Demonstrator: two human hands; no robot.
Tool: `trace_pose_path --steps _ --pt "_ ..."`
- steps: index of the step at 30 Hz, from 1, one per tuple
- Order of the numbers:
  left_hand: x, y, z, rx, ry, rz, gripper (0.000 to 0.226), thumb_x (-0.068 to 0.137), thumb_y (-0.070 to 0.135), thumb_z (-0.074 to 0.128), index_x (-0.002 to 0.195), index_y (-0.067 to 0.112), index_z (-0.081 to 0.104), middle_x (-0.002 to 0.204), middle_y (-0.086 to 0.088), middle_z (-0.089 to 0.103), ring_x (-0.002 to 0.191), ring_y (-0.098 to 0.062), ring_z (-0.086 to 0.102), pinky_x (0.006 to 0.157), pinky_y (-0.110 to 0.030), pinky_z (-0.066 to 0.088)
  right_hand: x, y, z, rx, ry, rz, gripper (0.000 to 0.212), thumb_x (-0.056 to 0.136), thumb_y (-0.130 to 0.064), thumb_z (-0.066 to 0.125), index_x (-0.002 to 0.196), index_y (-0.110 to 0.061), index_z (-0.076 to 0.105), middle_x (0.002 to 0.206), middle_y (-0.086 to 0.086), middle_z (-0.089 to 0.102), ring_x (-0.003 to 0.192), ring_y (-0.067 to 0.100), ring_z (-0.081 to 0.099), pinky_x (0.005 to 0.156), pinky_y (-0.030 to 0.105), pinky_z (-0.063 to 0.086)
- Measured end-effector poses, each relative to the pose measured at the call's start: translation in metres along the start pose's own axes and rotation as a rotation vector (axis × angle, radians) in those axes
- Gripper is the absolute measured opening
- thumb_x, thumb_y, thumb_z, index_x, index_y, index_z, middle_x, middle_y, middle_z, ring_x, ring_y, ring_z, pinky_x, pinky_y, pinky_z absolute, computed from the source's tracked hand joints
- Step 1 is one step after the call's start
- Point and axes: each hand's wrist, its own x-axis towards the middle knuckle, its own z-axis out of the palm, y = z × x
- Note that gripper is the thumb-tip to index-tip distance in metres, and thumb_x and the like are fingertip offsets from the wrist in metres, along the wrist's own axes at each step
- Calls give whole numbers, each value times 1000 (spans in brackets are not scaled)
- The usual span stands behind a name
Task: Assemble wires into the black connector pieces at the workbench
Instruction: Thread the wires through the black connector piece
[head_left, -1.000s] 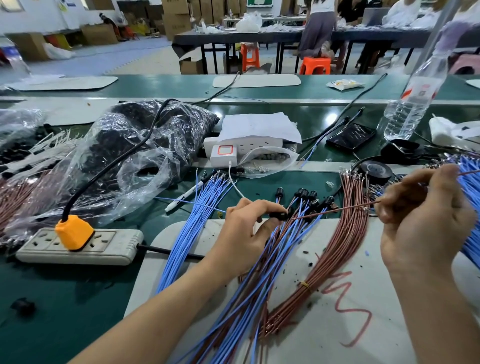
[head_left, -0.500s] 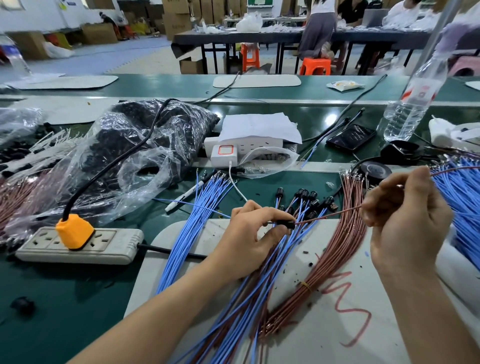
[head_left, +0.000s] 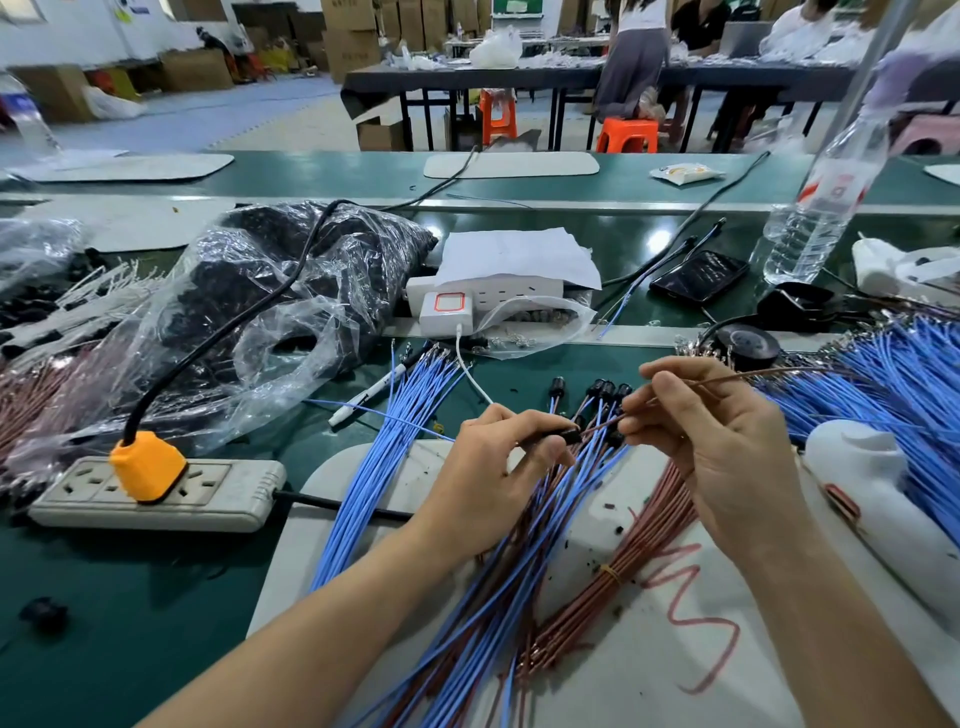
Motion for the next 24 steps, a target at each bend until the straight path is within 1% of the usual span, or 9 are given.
trace_pose_path --steps 5,9,11,13,16,18,20,22,24 --pt "0 0 0 -9 5 -2 17 94 18 57 108 18 68 86 17 71 90 -7 51 89 -31 39 1 1 -1 -44 6 -29 16 80 -17 57 88 -5 63 66 7 68 55 18 66 57 22 55" --pt "0 -1 -1 -14 -7 25 19 93 16 59 109 17 68 87 14 69 92 -14 54 89 -32 41 -5 12 7 -141 -95 12 14 87 -2 56 85 -6 70 67 11 70 54 18 66 57 21 55" --pt "0 -2 -1 -28 -5 32 19 92 15 60 110 15 68 89 8 68 94 -17 55 87 -32 44 -7 17 10 -177 -115 27 17 87 0 58 86 -9 73 71 6 71 52 14 62 55 18 51" --pt "0 -4 -2 -51 -9 43 19 91 15 63 109 14 68 91 3 70 93 -16 55 85 -27 45 -7 19 11 -217 -121 42 17 84 -3 61 88 -13 74 79 -3 67 50 8 51 49 16 43" --pt "2 -5 -2 -92 3 59 19 87 8 67 106 11 67 89 9 66 82 -12 57 79 -28 48 -8 22 10 -244 -174 116 20 83 -8 64 98 -16 76 82 2 60 53 10 46 47 19 39" --pt "3 -5 -2 -160 8 77 17 85 4 67 102 8 66 92 2 63 77 -15 60 76 -32 51 -8 23 10 -234 -229 166 29 78 -18 68 106 -21 74 81 4 63 57 12 50 50 22 46" --pt "4 -3 -1 -292 23 58 16 85 6 65 100 10 62 97 -6 59 77 -17 63 76 -33 52 -8 23 10 -217 -251 211 40 68 -25 72 108 -25 71 80 -5 67 62 12 56 57 21 51" --pt "5 -3 -2 -449 26 -25 17 85 8 62 99 16 58 90 0 57 75 -14 60 75 -31 48 -9 24 11 -250 -269 199 36 66 -21 74 101 -25 70 78 -7 71 63 8 61 60 18 51" --pt "5 -5 -2 -529 8 -85 17 85 6 65 96 17 57 81 7 55 72 -9 56 72 -24 45 -10 26 14 -294 -266 164 25 71 -8 75 91 -23 71 77 -3 73 66 7 64 62 16 51"
